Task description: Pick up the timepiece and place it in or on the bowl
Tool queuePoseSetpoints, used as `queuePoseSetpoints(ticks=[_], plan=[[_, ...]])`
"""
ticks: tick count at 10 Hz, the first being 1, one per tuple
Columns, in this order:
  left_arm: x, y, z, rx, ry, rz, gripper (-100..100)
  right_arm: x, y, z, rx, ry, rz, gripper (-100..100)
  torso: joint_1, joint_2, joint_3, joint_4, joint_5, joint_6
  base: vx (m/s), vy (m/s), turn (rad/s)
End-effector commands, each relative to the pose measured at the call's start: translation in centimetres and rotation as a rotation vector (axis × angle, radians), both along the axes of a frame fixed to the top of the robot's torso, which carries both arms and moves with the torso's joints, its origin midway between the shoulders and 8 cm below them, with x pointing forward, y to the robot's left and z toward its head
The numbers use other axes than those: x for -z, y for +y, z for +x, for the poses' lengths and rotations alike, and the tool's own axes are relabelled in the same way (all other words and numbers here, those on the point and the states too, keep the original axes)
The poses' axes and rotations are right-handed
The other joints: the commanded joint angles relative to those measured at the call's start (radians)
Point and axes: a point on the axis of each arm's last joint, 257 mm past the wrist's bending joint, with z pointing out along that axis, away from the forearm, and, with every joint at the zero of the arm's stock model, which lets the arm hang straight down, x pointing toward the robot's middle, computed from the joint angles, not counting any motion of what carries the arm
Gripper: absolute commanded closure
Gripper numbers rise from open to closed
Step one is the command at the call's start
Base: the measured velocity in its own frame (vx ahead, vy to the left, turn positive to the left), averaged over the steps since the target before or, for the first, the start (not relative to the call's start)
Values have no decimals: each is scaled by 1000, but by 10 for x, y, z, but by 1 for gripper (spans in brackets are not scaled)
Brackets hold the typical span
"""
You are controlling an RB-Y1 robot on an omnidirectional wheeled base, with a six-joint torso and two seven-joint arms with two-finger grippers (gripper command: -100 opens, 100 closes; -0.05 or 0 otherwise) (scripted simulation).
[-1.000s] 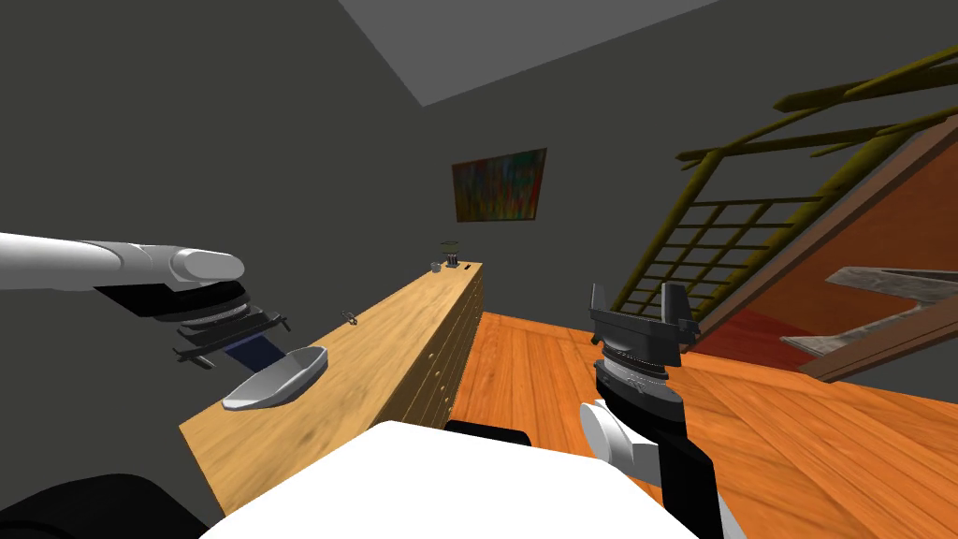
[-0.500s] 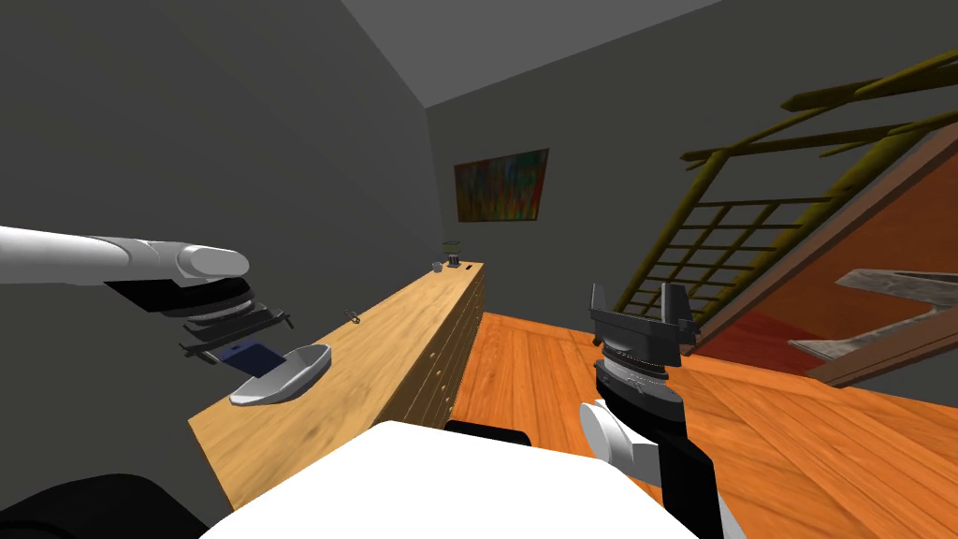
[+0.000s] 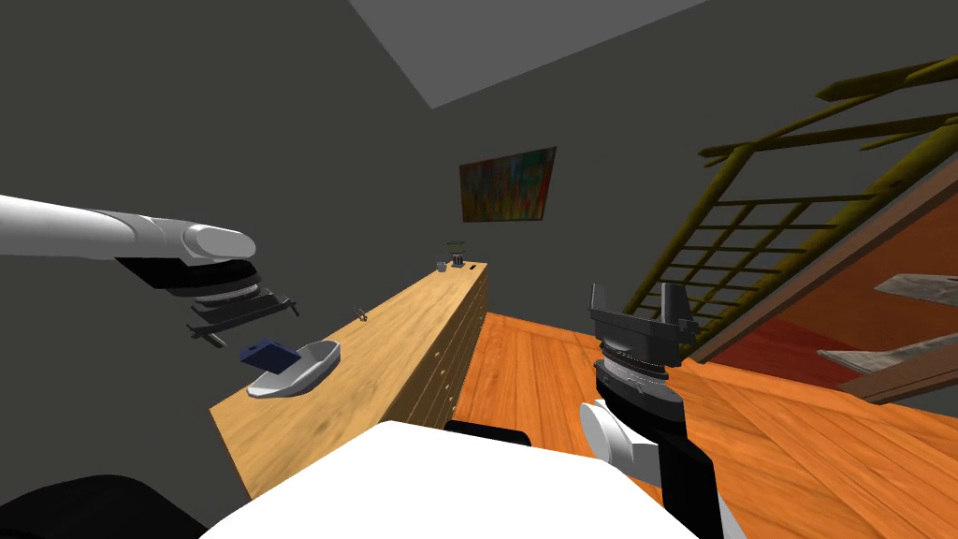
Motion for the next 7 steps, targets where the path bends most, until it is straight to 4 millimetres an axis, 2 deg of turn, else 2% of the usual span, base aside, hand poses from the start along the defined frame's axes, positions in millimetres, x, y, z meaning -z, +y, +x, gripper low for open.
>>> queuePoseSetpoints(ticks=[1, 2, 7], plan=[[0, 0, 0, 0, 0, 0, -100, 0, 0, 0, 0, 0, 0, 0, 0, 0, 0, 0, 0, 0, 0, 0, 0], [-1, -1, 0, 1, 2, -1, 0, 0, 0, 0, 0, 0, 0, 0, -1, 0, 0, 0, 0, 0, 0, 0, 0], [-1, 0, 0, 0, 2, -1, 0, 0, 0, 0, 0, 0, 0, 0, -1, 0, 0, 0, 0, 0, 0, 0, 0]])
